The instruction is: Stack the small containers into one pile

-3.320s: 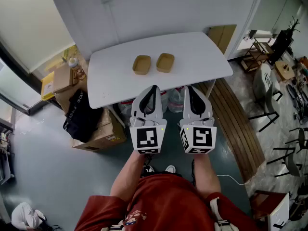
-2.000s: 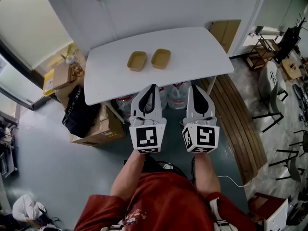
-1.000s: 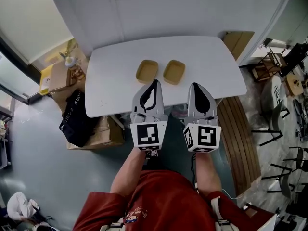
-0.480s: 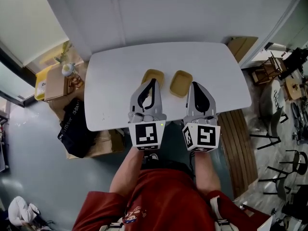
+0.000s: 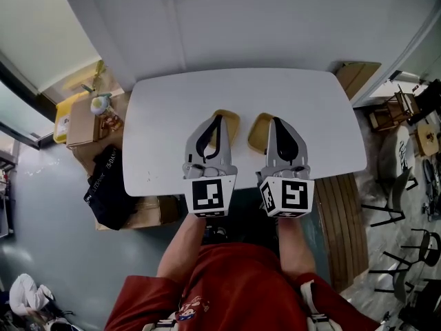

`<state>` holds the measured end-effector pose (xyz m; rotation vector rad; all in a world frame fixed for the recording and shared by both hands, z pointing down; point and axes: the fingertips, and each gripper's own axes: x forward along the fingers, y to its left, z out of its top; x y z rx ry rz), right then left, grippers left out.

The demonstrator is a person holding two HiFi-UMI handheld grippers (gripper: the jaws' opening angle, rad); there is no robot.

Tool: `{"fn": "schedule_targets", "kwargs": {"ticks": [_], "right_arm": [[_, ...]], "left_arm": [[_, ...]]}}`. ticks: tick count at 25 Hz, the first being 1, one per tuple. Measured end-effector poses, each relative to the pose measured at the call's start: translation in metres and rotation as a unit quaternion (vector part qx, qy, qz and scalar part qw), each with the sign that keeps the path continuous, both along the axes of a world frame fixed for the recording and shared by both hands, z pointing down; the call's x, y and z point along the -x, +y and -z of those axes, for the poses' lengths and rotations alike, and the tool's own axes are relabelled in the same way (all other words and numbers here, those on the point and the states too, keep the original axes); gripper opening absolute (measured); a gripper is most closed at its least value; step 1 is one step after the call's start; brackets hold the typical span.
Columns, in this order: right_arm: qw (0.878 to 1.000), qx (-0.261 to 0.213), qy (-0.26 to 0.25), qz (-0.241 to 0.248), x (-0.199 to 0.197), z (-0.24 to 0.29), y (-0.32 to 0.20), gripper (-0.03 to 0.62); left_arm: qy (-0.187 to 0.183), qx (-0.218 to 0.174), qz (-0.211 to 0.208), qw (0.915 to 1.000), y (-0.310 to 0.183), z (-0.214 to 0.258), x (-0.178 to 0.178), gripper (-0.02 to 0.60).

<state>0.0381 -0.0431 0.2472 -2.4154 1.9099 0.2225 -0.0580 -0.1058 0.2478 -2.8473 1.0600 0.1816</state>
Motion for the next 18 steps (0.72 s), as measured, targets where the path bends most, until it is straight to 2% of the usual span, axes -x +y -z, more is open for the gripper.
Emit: {"fn": "schedule_targets", "kwargs": {"ticks": [10,18], "right_arm": [[0.998,-0.007,-0.012,0.062,-0.074,-0.004,-0.04,-0.002],[0.991,-0.004,-0.013,0.137,-0.119,-0.006,-0.07,-0.002]], "left_arm": [[0.005,-0.003,0.066,0.9978,-0.03,0.002,-0.06,0.003],[0.0,-0.005,0.135,0.9908,-0.044,0.004,-0.104,0.003]]}}
